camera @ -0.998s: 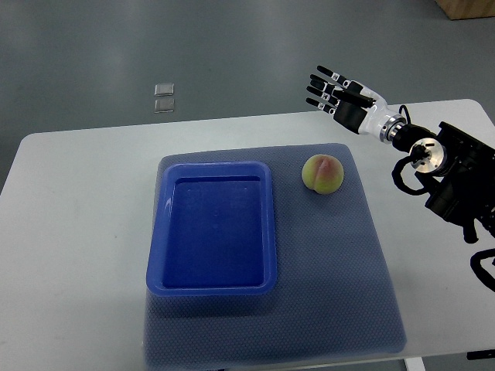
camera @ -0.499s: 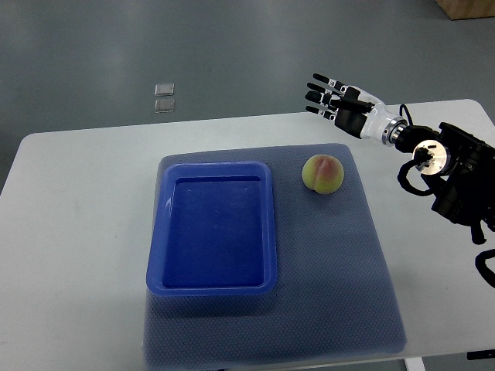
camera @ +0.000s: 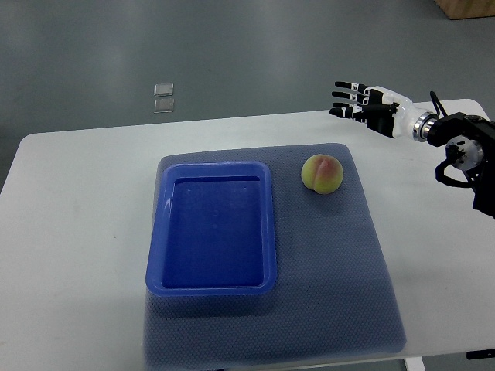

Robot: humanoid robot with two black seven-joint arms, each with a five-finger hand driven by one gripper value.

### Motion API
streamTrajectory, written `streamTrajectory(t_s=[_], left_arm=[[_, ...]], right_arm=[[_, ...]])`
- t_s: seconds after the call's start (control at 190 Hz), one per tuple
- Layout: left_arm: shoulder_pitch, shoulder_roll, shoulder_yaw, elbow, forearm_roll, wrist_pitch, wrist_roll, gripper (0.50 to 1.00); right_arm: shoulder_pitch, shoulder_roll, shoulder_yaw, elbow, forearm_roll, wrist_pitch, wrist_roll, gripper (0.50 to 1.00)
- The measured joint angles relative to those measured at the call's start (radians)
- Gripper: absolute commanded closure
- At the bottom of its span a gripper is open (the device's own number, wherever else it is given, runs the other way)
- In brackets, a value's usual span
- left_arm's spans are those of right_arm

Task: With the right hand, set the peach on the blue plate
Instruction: 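Reach the right hand down over the peach beside the blue tray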

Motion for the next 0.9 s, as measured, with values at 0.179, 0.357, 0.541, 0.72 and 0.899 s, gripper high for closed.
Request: streamTrajectory(t_s=[0.179,0.357,0.541,0.72,0.899], left_arm=[[0.000,0.000,0.000,0.000,0.000,0.000,0.000,0.500],[0.000,0.000,0.000,0.000,0.000,0.000,0.000,0.500],[0.000,0.000,0.000,0.000,0.000,0.000,0.000,0.500],[0.000,0.000,0.000,0.000,0.000,0.000,0.000,0.500],[0.000,0.000,0.000,0.000,0.000,0.000,0.000,0.500]], right_arm=[[0.006,-0.133,-0.022,0.220,-0.293,0.000,0.088,0.574],[0.010,-0.194,-0.023,0.521,-0.390,-0.003,0.110,0.593],[0.011,-0.242,-0.039,0.664,-0.579,-0.093,0.106,0.595],[0.007,-0.225,-0.096,0.672,-0.858,-0.190,0.099,0.595],[0.009,-0.221,-0.164,0.661,-1.030,-0.264,0.097,0.595]])
